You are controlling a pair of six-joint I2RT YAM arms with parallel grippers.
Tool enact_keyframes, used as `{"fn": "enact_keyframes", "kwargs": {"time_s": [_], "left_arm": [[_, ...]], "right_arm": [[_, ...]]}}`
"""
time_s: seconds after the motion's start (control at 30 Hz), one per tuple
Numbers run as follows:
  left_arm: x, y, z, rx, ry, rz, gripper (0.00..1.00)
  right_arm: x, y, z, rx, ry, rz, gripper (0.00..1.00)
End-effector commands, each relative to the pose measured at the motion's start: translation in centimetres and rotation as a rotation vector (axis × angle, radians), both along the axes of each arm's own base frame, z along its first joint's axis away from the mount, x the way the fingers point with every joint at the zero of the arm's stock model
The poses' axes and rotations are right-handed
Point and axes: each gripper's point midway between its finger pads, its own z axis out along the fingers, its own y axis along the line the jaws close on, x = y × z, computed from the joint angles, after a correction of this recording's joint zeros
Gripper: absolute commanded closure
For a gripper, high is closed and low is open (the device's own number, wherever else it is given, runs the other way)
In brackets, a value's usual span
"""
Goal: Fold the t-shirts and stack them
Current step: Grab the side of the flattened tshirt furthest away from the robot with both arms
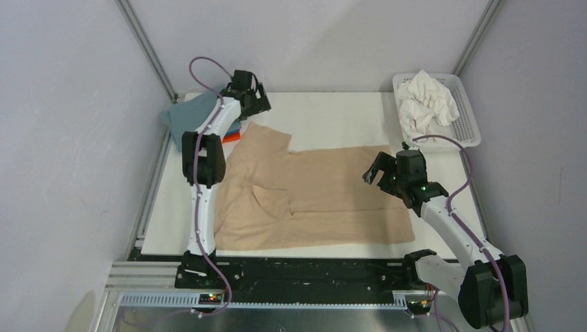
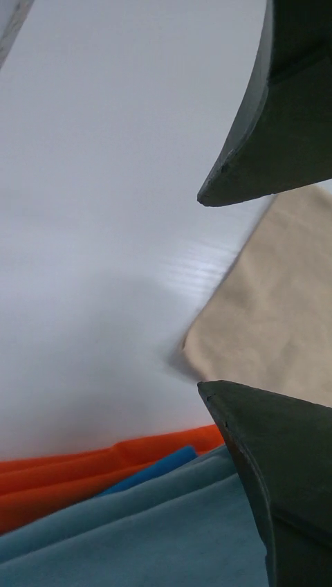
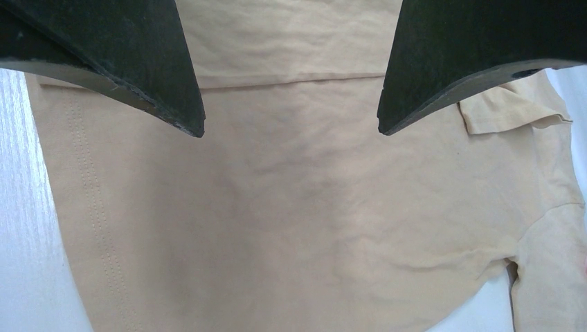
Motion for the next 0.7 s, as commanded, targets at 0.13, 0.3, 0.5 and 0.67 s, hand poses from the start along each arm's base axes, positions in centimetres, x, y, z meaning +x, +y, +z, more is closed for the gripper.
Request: {"fn": "enact_keyframes", "kwargs": {"time_s": [0.13, 0.3, 0.5, 0.67], "left_arm": [[1.3, 1.6, -1.9, -0.039, 0.015, 0.107, 0.0], [0.1, 0.6, -4.0, -0.088, 0.08, 0.069, 0.0], [-2.7, -1.2, -5.2, -0.135, 0.156, -0.015, 0.01], [-4.5, -1.9, -5.4, -0.08, 0.177, -0.06, 0.05]], "right_arm": [[1.2, -0.1, 2.1, -0.005, -0.064, 0.007, 0.0], [1.1, -0.1, 2.2, -0.002, -0.064, 0.009, 0.0], [1.1, -0.3, 2.2, -0.004, -0.064, 0.0, 0.01], [1.0, -0.3, 2.3, 0.003, -0.064, -0.001, 0.01]]}}
